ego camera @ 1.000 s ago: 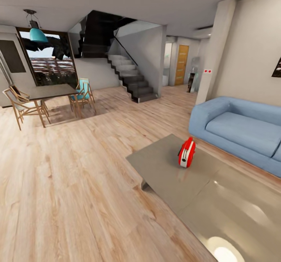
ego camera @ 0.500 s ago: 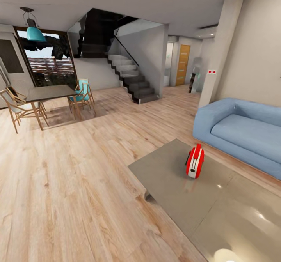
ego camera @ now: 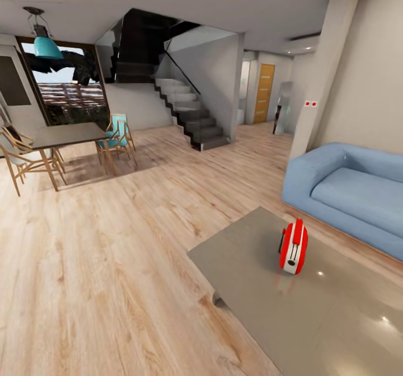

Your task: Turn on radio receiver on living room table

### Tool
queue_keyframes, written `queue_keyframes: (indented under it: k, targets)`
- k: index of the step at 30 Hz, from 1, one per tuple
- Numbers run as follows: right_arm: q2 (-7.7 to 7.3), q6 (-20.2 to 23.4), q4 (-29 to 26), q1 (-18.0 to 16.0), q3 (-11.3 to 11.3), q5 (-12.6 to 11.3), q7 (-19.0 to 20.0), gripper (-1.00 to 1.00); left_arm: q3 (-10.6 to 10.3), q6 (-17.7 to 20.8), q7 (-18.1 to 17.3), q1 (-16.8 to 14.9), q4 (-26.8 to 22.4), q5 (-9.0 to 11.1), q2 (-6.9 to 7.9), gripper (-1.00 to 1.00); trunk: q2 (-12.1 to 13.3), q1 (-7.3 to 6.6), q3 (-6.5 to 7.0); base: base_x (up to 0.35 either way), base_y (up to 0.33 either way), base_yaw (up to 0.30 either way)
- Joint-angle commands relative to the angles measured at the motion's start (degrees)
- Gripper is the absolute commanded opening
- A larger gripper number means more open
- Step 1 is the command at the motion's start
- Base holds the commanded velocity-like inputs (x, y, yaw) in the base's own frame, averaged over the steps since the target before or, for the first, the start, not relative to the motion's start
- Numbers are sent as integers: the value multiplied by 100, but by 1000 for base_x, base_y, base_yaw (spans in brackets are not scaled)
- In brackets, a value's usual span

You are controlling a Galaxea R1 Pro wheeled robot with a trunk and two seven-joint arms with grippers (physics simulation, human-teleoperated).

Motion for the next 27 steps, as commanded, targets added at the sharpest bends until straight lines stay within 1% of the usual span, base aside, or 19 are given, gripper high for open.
queue_keyframes:
  k: [1,11,15,27]
  targets:
    - [0,0,0,0,0,0,0,100,-1,-1,0,0,1,0,0,100,0,0,0,321,83,0]
    - [0,-3,0,0,0,0,-1,100,-2,-1,0,0,2,0,0,100,0,0,0,321,76,-1]
    - [4,-6,0,0,0,0,-2,100,-1,-4,2,0,3,0,0,100,0,0,0,282,40,-122]
    - [1,0,0,0,-6,0,7,100,0,-4,3,0,-1,0,0,100,0,0,0,30,3,-269]
